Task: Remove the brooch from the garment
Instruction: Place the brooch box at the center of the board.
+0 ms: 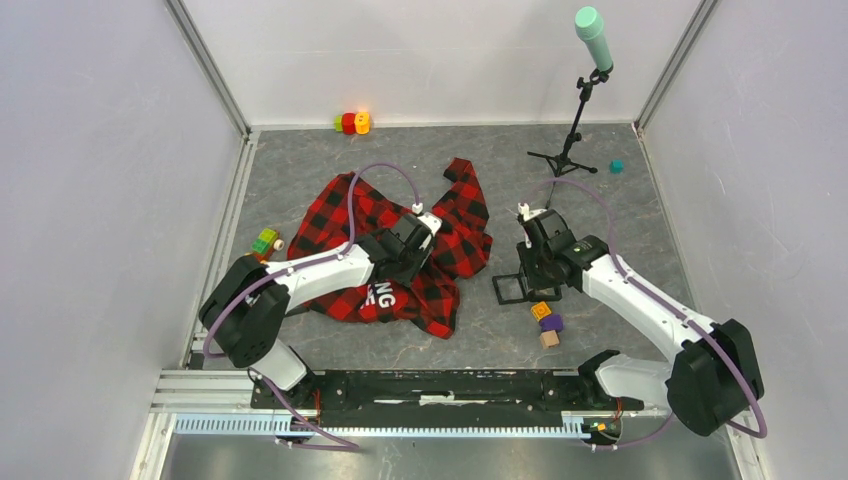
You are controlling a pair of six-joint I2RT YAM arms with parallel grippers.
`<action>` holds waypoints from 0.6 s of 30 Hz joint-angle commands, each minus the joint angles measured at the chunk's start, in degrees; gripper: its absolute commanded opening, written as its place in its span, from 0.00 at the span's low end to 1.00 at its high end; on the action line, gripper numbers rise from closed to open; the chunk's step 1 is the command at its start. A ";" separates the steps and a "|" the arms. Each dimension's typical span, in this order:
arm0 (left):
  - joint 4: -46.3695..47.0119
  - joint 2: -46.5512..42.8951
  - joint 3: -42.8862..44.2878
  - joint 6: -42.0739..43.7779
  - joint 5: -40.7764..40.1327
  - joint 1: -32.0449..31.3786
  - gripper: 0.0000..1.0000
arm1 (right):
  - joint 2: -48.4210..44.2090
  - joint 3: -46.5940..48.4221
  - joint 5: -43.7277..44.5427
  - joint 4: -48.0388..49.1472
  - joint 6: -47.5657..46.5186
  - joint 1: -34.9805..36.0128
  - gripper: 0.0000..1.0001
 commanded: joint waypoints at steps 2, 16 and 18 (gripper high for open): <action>-0.48 -0.69 1.81 0.68 -3.34 0.06 0.32 | 0.58 3.32 2.50 0.77 -0.75 0.97 0.37; 4.15 -10.41 -2.86 -1.43 -5.87 0.05 0.13 | 0.47 1.72 -3.98 4.36 -4.19 2.38 0.60; 4.22 -10.76 -3.15 -1.44 -6.38 0.02 0.13 | 0.64 1.58 -2.72 4.39 -4.28 2.40 0.61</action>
